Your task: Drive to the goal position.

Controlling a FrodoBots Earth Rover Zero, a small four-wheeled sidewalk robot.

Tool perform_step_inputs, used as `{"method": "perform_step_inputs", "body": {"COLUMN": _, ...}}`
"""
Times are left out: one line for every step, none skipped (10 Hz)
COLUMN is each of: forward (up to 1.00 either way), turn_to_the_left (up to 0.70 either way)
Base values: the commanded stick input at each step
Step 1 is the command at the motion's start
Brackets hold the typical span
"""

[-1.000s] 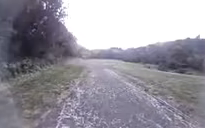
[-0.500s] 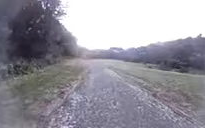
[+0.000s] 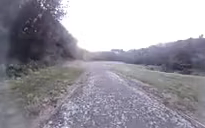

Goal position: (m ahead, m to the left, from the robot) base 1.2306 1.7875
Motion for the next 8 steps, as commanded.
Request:
{"method": "perform_step_inputs", "body": {"forward": 0.70, "turn_to_the_left": 0.00}}
{"method": "perform_step_inputs", "body": {"forward": 0.70, "turn_to_the_left": 0.00}}
{"method": "perform_step_inputs", "body": {"forward": 0.70, "turn_to_the_left": 0.00}}
{"method": "perform_step_inputs", "body": {"forward": 0.70, "turn_to_the_left": 0.00}}
{"method": "perform_step_inputs", "body": {"forward": 0.70, "turn_to_the_left": 0.00}}
{"method": "perform_step_inputs", "body": {"forward": 0.70, "turn_to_the_left": -0.01}}
{"method": "perform_step_inputs", "body": {"forward": 0.70, "turn_to_the_left": -0.06}}
{"method": "perform_step_inputs", "body": {"forward": 0.70, "turn_to_the_left": -0.12}}
